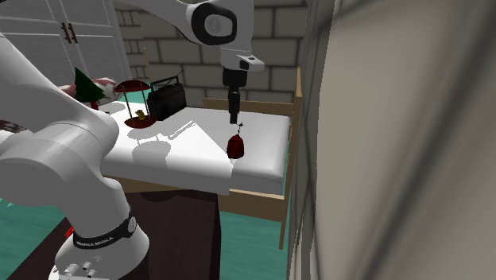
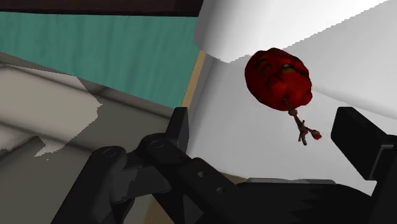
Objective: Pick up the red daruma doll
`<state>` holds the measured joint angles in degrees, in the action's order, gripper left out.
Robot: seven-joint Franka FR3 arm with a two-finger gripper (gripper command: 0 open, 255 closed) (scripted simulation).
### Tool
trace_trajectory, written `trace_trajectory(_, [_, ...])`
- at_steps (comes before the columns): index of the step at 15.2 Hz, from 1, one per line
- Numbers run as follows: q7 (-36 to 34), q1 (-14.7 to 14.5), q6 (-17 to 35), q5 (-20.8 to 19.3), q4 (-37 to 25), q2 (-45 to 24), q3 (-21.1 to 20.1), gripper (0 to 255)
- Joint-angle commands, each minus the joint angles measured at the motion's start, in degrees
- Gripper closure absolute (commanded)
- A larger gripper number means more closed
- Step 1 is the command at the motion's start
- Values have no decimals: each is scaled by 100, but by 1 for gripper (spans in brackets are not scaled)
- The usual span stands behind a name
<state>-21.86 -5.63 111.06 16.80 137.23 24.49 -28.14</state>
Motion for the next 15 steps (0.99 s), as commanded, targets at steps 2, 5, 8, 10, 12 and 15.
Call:
trace_trajectory(2, [-435,11,499,-52,-176,-603,-386,0])
trace_trajectory(5, [-661,20,792,-139,-240,-942,-570,0])
trace_trajectory(8, [-678,25,1048,-164,-104,-1069,-620,0])
trace_trajectory(10, [-693,31,1220,-187,-18,-1162,-654,0])
trace_trajectory(12, [-707,37,1356,-210,46,-1240,-680,0])
trace_trajectory(15, [-699,31,1349,-195,60,-1216,-676,255])
